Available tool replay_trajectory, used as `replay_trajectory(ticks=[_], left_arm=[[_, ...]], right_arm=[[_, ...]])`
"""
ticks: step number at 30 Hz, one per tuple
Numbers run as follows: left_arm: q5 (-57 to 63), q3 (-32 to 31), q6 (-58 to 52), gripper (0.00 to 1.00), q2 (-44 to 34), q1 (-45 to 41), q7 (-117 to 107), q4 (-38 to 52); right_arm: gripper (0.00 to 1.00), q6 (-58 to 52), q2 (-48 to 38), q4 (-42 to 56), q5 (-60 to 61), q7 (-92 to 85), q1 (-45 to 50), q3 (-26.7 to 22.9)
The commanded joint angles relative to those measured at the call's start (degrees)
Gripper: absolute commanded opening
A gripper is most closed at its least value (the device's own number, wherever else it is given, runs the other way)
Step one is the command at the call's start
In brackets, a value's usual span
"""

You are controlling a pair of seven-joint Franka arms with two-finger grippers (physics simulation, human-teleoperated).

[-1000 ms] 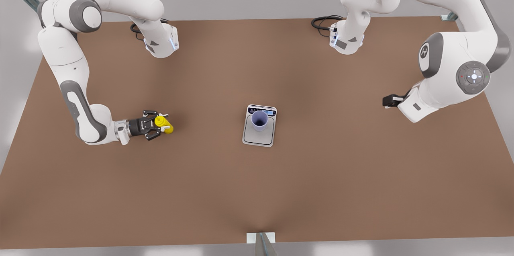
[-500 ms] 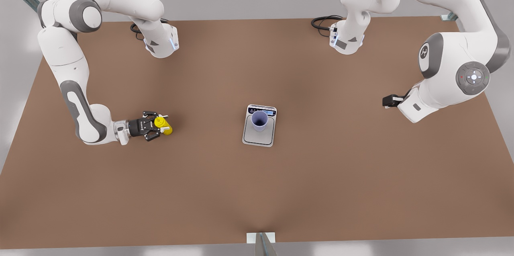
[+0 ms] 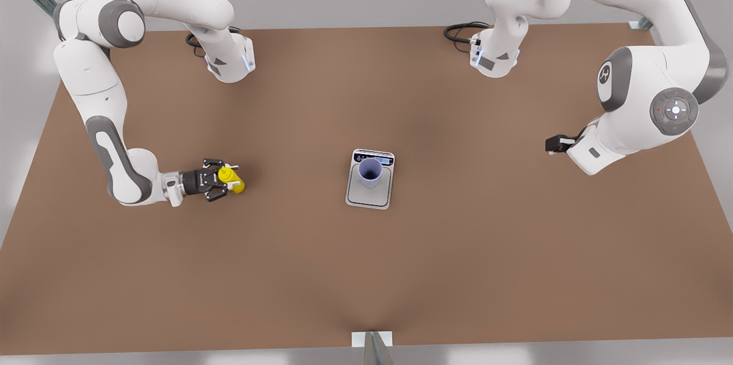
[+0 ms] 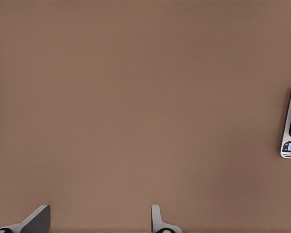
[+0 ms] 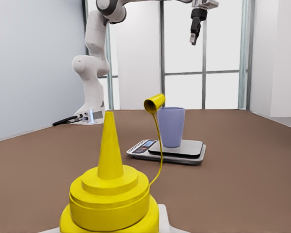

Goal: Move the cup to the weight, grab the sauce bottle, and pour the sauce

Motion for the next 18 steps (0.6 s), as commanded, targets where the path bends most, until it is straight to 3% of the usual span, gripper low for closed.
replay_trajectory(ticks=[1,18], left_arm=[[0.00,0.00,0.00,1.00,0.00,0.00,0.00,0.00],[-0.08,0.00,0.09,1.00,0.08,0.00,0.00,0.00]], right_arm=[[1.00,0.00,0.00,0.03,-0.01,0.03,0.00,0.00],[1.00,-0.09,0.00,-0.06,-0.37,0.03,-0.26,-0.09]])
